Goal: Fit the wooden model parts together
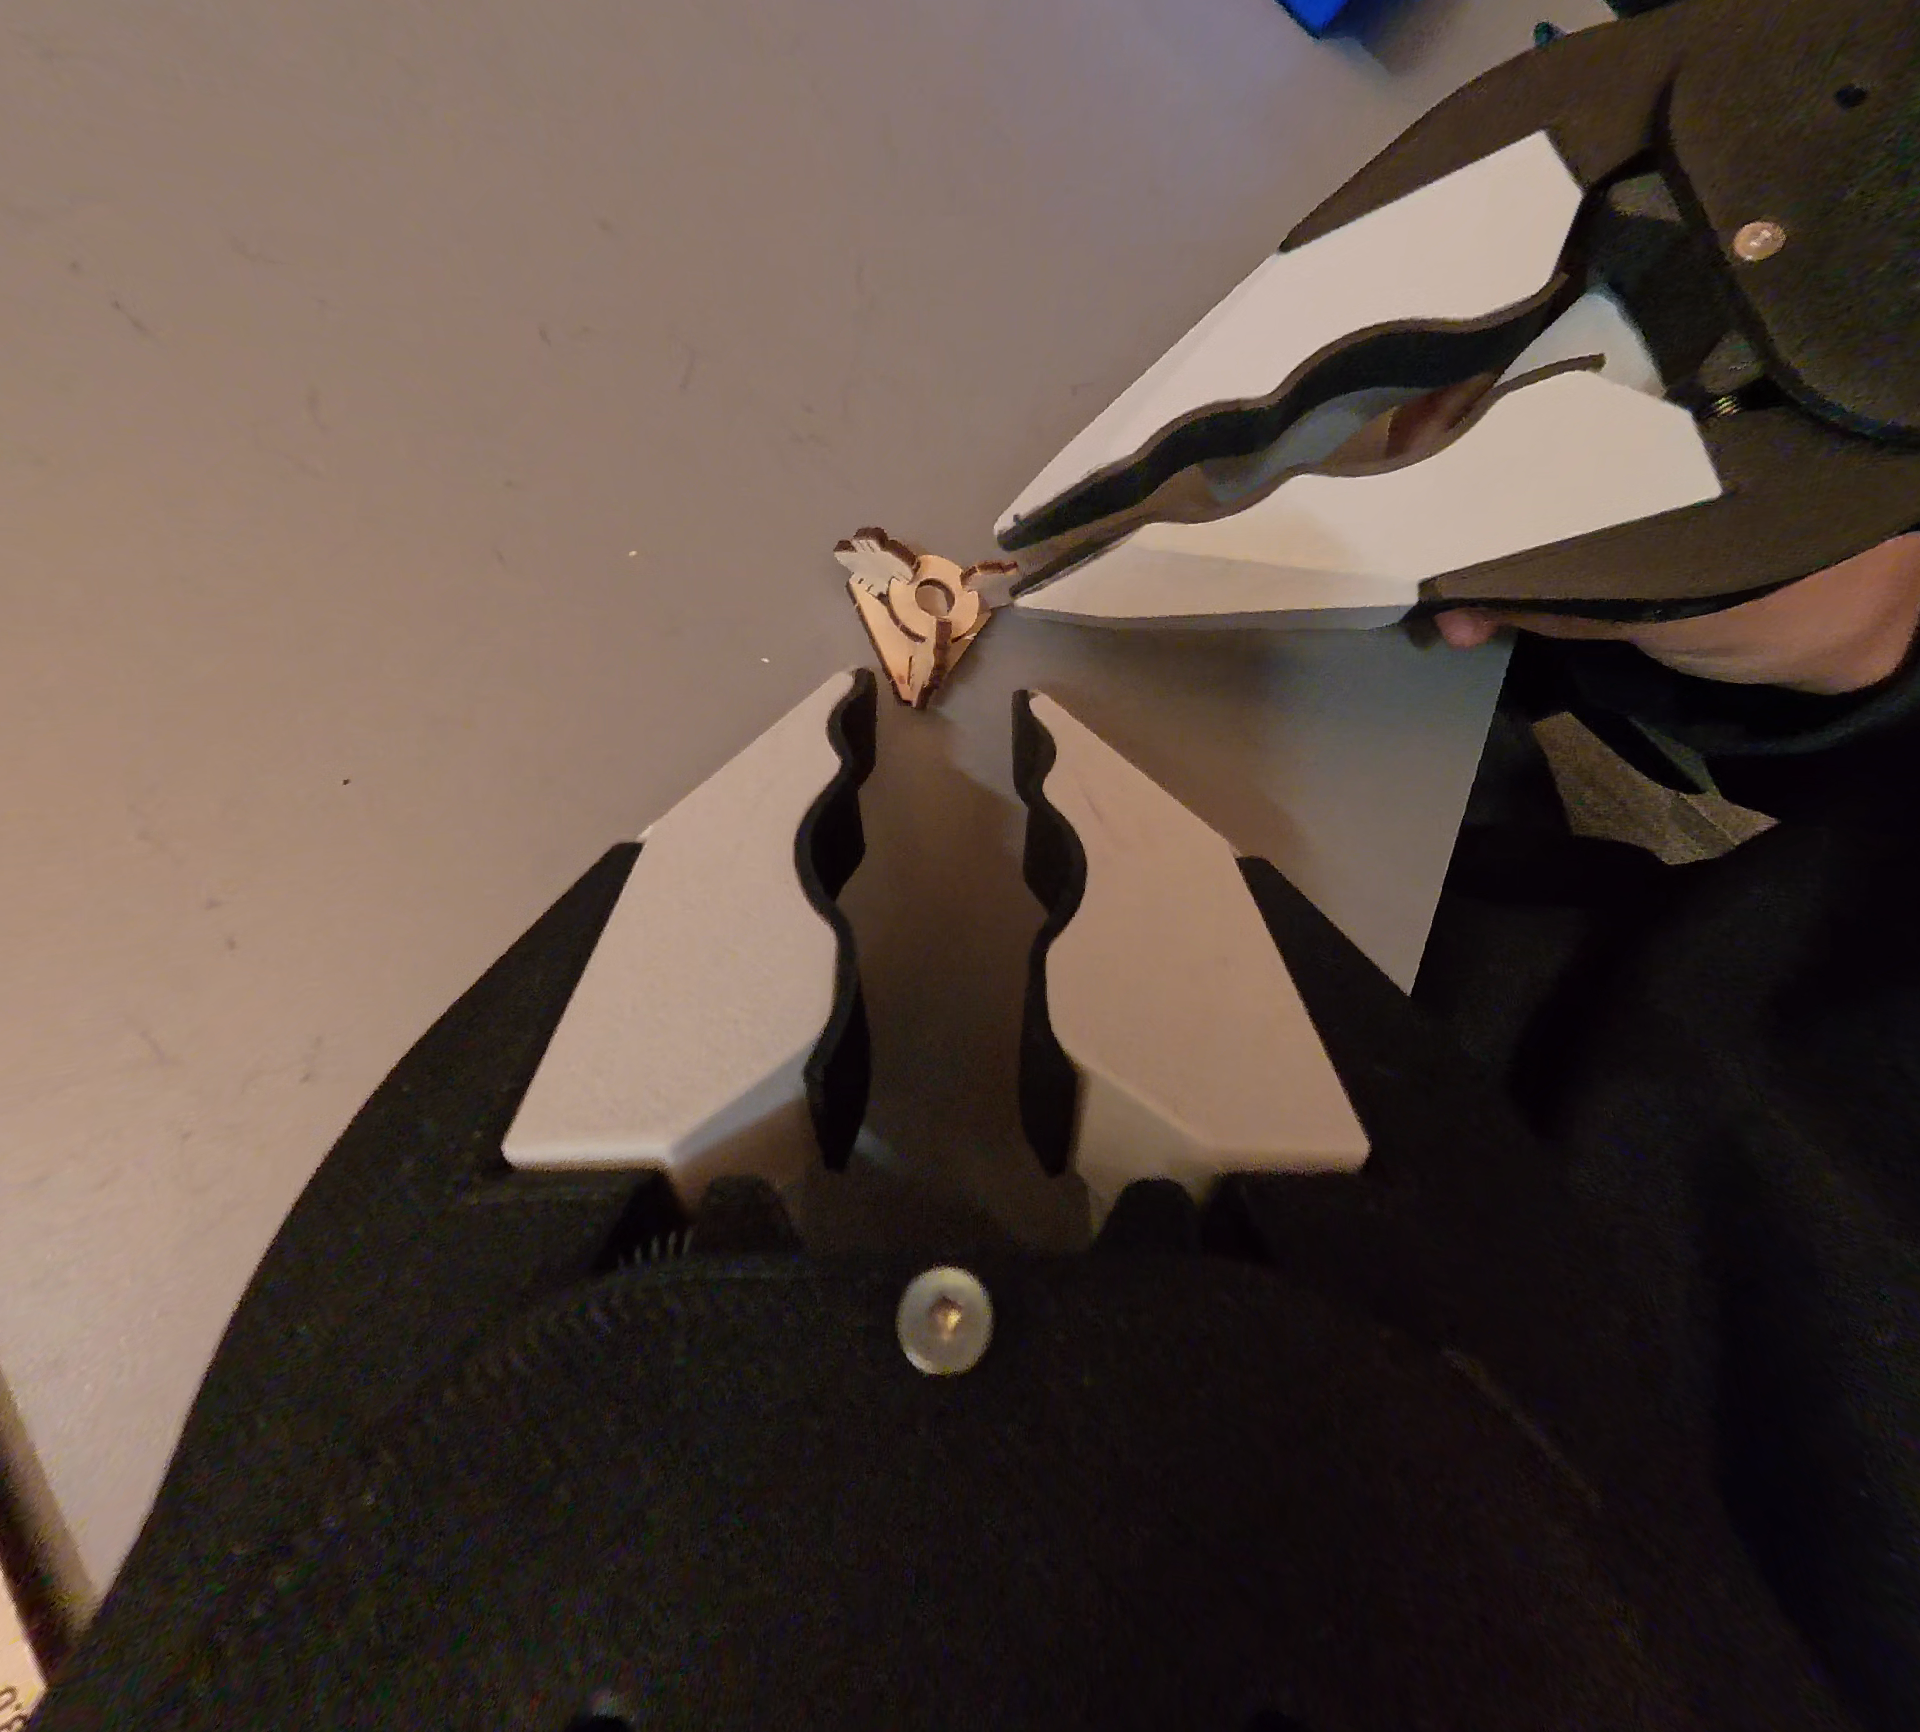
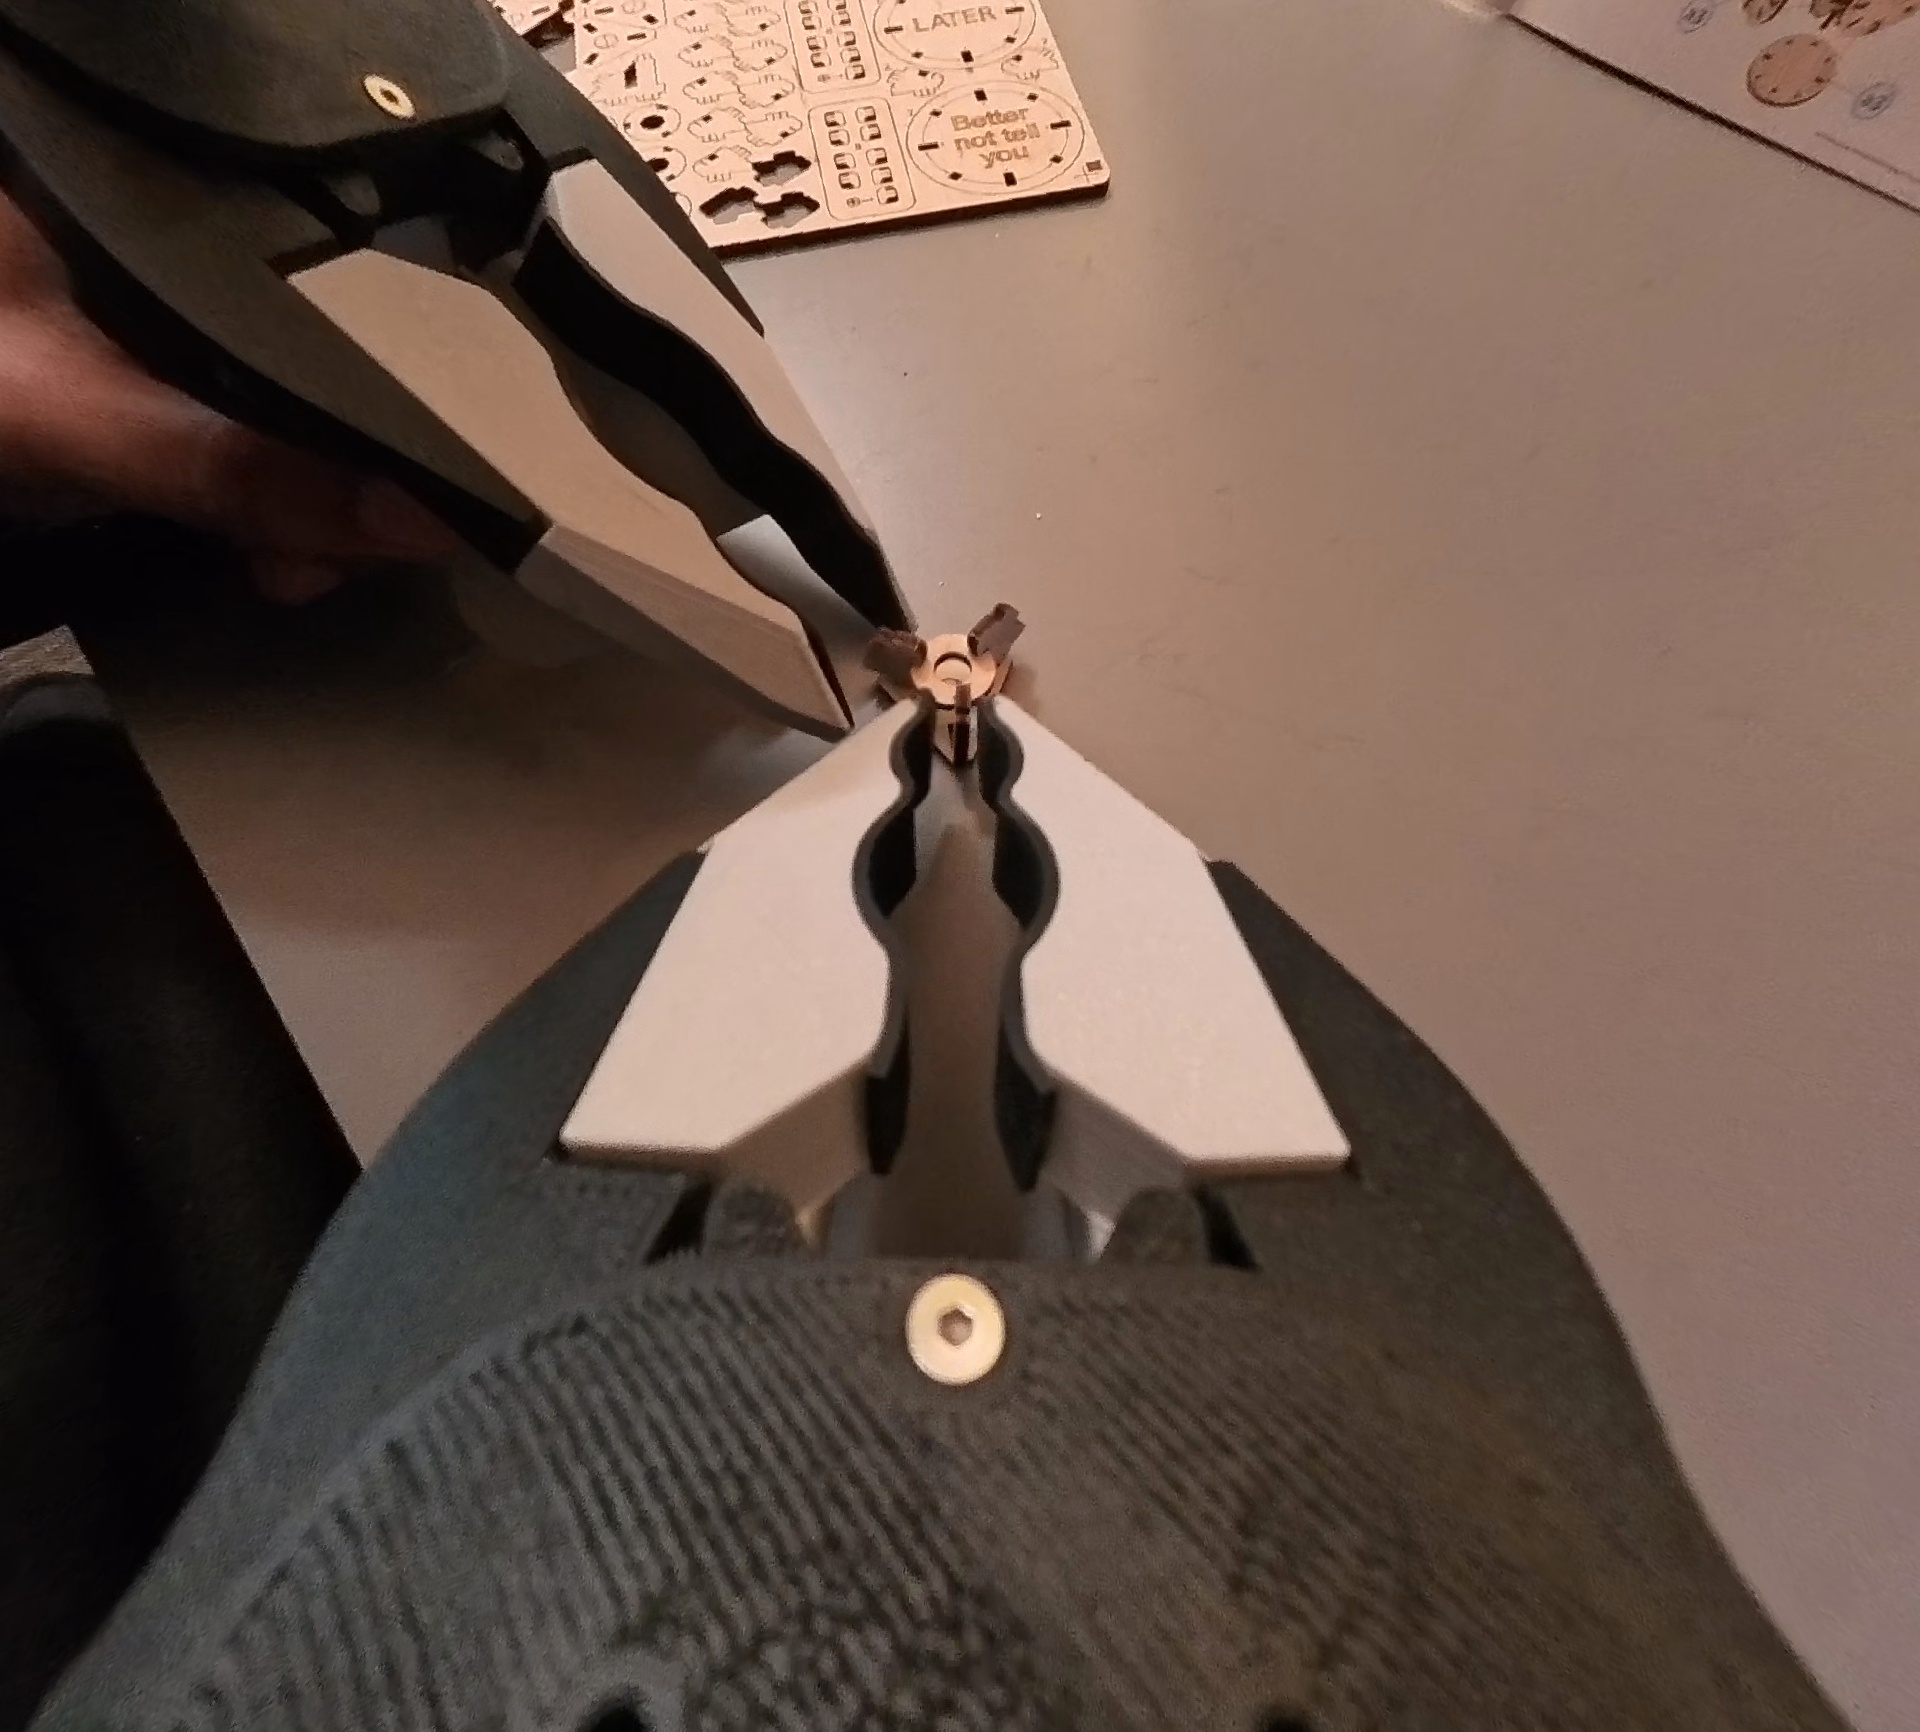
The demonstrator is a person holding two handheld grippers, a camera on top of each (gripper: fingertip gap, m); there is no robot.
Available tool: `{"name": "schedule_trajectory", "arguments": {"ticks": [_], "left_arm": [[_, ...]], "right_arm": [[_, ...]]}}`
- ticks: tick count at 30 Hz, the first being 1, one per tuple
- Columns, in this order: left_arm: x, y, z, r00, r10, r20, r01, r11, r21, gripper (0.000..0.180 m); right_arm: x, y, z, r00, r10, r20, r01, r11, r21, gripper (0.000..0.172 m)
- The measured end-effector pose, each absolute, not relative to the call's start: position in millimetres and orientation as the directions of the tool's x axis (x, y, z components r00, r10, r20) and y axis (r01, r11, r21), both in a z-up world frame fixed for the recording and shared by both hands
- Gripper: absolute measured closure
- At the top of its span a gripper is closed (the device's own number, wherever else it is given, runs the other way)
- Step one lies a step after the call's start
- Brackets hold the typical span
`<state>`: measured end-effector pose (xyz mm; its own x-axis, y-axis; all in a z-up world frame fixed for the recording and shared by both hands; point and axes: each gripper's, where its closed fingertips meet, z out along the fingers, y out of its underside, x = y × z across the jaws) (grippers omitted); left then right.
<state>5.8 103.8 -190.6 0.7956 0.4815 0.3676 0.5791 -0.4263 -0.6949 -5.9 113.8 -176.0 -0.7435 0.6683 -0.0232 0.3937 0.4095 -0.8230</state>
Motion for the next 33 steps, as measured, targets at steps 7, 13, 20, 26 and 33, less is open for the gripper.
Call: {"name": "schedule_trajectory", "arguments": {"ticks": [7,13,20,26,33], "left_arm": [[9,105,-192,0.802,0.470,0.369,0.575,-0.439,-0.691,0.156],[22,114,-189,0.799,0.409,0.441,0.595,-0.432,-0.678,0.155],[27,117,-178,0.761,0.343,0.550,0.648,-0.352,-0.676,0.155],[20,109,-177,0.716,0.364,0.596,0.696,-0.302,-0.651,0.155],[17,104,-178,0.702,0.373,0.607,0.709,-0.283,-0.646,0.155]], "right_arm": [[-9,116,-169,-0.750,0.660,-0.040,0.387,0.390,-0.835,0.161],[-14,122,-164,-0.750,0.658,-0.071,0.405,0.372,-0.835,0.159],[-14,113,-155,-0.792,0.599,-0.121,0.409,0.374,-0.832,0.157],[-16,101,-163,-0.832,0.555,-0.020,0.369,0.526,-0.767,0.158],[-15,96,-173,-0.834,0.549,-0.045,0.437,0.608,-0.663,0.158]]}}
